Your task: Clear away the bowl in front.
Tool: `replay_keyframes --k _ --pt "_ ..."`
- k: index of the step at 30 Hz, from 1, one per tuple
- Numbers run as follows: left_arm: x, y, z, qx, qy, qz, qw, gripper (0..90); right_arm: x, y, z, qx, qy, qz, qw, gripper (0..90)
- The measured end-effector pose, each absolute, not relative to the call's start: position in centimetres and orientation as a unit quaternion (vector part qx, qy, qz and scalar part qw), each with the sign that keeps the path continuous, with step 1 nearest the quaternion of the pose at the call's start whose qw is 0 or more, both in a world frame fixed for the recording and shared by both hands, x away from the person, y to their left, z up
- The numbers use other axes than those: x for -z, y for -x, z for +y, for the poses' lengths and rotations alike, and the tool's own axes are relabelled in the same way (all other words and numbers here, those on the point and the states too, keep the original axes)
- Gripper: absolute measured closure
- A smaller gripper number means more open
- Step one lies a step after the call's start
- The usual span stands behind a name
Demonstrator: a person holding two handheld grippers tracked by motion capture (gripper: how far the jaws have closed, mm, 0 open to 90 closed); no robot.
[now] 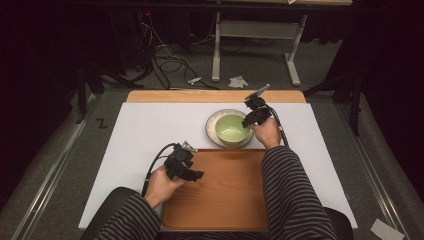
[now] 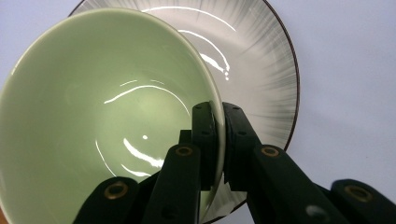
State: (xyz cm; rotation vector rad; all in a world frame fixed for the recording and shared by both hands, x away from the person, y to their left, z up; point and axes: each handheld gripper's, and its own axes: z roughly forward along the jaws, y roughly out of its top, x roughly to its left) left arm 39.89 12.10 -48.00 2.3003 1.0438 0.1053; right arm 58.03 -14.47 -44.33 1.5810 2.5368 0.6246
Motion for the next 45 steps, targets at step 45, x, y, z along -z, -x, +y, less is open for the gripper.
replay_keyframes --k 45 --pt "48.1 -39.9 12.1 -0.038 -0.868 0.393 0.300 39.9 41.1 -55.9 -15.4 -0.233 -0.480 0.843 0.064 86.3"
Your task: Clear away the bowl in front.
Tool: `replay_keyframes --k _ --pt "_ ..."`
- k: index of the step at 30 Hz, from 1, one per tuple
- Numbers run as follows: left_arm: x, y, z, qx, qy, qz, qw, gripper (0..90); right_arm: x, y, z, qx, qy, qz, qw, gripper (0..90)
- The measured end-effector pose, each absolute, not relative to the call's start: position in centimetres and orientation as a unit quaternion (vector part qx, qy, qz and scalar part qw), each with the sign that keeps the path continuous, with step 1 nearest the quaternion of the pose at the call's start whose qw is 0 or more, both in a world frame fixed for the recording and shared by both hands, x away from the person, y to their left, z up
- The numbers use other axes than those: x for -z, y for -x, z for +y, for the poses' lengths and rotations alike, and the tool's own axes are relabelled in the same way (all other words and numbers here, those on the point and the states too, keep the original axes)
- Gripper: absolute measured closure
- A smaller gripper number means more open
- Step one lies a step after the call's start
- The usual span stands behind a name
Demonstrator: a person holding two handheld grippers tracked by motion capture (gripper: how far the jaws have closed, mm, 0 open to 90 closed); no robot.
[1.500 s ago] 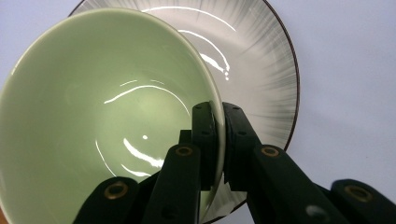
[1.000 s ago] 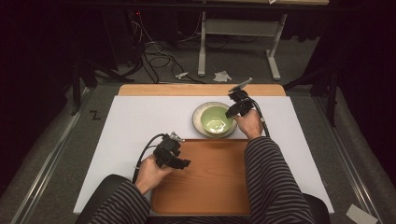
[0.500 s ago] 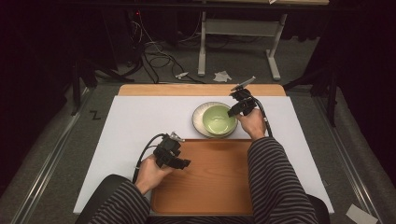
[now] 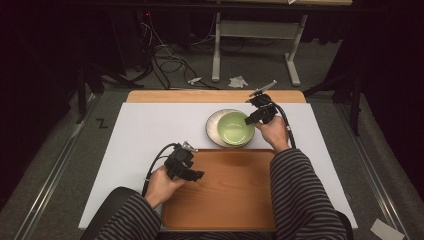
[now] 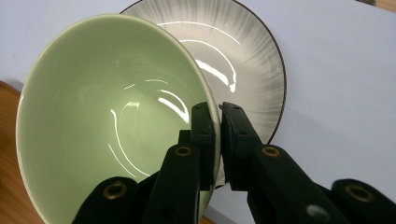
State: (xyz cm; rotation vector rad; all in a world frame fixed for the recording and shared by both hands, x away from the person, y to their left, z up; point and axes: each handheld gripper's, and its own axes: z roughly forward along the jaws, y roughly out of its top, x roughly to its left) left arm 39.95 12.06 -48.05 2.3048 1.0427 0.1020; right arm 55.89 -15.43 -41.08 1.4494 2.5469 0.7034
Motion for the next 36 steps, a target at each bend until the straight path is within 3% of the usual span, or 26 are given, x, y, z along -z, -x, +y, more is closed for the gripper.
replay_keyframes --k 36 --pt "48.1 -40.0 12.1 -0.038 -0.867 0.395 0.301 39.9 38.0 -51.7 -15.0 -0.261 -0.414 0.871 0.052 86.3"
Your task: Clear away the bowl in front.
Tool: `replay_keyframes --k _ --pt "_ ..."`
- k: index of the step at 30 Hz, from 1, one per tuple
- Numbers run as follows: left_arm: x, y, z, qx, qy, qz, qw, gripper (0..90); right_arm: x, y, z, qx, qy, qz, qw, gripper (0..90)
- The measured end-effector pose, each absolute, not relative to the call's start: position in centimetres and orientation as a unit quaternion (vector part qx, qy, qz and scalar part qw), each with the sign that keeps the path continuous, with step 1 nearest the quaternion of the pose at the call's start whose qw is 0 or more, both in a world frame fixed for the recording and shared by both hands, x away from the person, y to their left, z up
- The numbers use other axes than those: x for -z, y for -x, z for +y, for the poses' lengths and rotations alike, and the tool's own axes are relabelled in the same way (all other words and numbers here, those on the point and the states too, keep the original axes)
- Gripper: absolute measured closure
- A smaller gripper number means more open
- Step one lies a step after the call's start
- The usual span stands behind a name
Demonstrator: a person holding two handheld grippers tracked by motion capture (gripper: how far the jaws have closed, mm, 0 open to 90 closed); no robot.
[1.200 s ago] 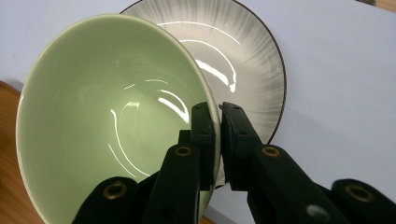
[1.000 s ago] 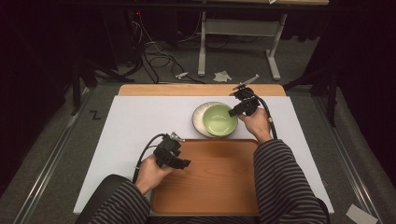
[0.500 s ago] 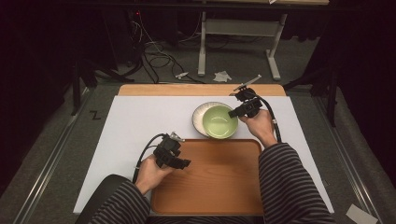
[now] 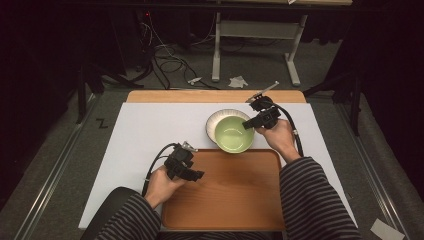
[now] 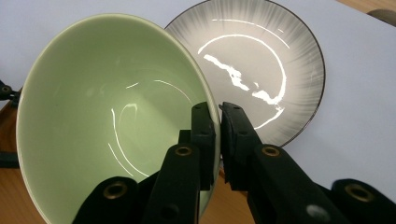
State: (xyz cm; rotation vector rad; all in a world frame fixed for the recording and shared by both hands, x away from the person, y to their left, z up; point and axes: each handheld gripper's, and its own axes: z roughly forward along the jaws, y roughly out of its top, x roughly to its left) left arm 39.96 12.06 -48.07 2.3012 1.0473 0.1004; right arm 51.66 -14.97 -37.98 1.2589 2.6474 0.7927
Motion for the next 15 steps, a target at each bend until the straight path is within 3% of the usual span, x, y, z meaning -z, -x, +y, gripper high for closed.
replay_keyframes --k 15 --pt "48.0 -40.0 12.1 -0.043 -0.867 0.396 0.300 39.9 38.3 -50.0 -14.6 -0.257 -0.389 0.884 0.030 86.3"
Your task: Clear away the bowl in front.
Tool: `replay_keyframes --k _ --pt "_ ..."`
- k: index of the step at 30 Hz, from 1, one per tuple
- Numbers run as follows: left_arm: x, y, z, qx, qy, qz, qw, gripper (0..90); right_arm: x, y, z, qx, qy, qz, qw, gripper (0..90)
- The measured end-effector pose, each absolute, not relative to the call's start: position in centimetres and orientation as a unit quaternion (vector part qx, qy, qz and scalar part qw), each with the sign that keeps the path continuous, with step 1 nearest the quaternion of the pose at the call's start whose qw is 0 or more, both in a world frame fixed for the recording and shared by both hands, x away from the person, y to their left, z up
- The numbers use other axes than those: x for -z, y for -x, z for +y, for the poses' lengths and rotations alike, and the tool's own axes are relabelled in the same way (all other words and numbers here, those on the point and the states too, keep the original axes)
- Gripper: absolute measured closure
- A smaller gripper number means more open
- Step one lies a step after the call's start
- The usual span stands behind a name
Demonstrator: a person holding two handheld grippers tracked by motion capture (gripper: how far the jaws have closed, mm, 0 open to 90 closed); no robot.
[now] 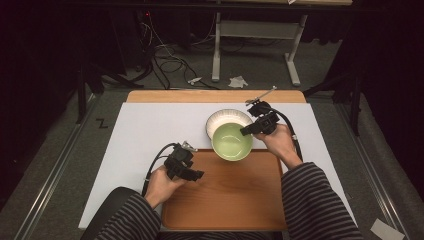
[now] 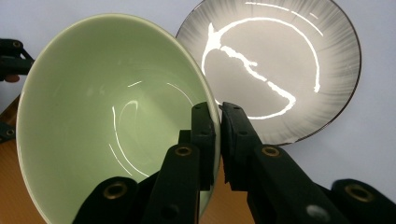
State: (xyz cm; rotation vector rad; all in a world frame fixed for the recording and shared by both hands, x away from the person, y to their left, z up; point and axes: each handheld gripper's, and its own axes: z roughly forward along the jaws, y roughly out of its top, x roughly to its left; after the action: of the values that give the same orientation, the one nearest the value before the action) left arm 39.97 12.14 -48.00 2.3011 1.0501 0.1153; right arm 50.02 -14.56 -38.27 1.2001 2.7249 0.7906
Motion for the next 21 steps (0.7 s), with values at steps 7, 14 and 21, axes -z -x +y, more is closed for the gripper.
replay_keyframes --k 7,14,21 --pt "48.0 -40.0 12.1 -0.040 -0.866 0.396 0.302 39.9 38.4 -48.8 -14.9 -0.263 -0.384 0.885 0.018 86.4" --pt "48.1 -40.0 12.1 -0.040 -0.864 0.399 0.304 39.9 38.7 -47.5 -15.3 -0.262 -0.377 0.888 0.009 86.3" --pt "48.1 -40.1 12.1 -0.040 -0.865 0.399 0.302 39.9 39.3 -46.2 -15.8 -0.261 -0.369 0.892 -0.003 86.3"
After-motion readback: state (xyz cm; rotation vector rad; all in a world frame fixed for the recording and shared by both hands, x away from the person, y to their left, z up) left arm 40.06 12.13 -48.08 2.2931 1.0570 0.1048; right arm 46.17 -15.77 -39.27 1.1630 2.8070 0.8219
